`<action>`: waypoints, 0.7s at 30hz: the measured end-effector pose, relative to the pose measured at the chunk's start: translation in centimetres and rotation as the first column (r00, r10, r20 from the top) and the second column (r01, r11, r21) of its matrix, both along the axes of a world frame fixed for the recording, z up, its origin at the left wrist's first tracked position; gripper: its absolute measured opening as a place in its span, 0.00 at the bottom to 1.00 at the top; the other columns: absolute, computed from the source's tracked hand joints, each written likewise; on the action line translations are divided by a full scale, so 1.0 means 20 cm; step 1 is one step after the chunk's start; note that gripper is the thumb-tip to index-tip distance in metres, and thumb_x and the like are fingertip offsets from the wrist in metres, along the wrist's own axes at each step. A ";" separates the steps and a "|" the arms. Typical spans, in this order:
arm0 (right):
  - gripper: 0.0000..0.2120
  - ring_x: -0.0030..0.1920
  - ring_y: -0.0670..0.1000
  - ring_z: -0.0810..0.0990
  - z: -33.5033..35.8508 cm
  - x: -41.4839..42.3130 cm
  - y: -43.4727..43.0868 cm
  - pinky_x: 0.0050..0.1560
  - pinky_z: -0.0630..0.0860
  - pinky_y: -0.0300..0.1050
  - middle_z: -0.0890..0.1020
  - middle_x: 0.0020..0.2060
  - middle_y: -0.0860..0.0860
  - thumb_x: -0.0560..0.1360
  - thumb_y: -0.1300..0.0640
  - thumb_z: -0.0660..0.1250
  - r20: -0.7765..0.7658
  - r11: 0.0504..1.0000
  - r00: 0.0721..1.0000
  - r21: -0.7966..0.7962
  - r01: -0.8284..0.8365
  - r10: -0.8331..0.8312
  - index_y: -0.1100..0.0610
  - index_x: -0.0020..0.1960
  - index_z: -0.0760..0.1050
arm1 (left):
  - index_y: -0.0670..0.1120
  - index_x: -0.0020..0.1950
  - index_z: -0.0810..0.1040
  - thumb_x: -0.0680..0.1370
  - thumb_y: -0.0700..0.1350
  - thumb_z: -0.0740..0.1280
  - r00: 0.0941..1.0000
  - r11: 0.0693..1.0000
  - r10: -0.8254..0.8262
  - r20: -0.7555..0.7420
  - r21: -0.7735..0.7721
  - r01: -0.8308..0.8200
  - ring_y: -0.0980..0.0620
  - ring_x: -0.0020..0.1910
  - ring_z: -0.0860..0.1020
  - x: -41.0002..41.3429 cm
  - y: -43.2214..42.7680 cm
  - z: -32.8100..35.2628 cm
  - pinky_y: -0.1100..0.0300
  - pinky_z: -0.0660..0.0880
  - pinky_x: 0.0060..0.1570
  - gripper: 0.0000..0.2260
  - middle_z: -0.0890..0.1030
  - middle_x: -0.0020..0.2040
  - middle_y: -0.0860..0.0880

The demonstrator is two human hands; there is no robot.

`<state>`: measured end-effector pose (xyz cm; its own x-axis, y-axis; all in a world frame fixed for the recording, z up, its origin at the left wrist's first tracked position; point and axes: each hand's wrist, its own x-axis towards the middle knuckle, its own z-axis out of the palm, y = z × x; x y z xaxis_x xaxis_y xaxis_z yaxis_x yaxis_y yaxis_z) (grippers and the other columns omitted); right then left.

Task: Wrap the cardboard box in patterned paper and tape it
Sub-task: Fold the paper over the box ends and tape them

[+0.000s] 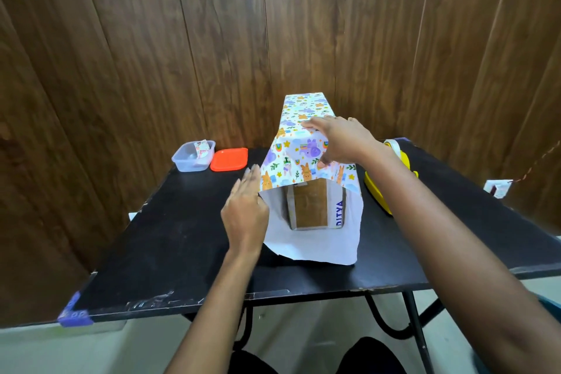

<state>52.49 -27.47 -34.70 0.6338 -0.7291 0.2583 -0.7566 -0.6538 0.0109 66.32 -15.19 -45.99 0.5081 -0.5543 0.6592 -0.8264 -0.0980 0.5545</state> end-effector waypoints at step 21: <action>0.42 0.74 0.53 0.59 0.00 -0.02 0.01 0.68 0.61 0.53 0.64 0.73 0.49 0.69 0.57 0.75 0.059 0.998 0.998 0.054 -0.017 0.014 0.46 0.76 0.55 | 0.40 0.73 0.64 0.71 0.33 0.54 0.825 0.973 -0.095 0.557 0.228 -0.042 0.38 0.73 0.60 0.08 -0.03 0.10 0.40 0.63 0.68 0.29 0.65 0.73 0.46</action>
<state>52.09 -27.20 -34.62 0.6303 -0.7333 0.2550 -0.7446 -0.6640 -0.0690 67.88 -15.70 -43.96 0.0705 -0.7267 0.6833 -0.9902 -0.1339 -0.0402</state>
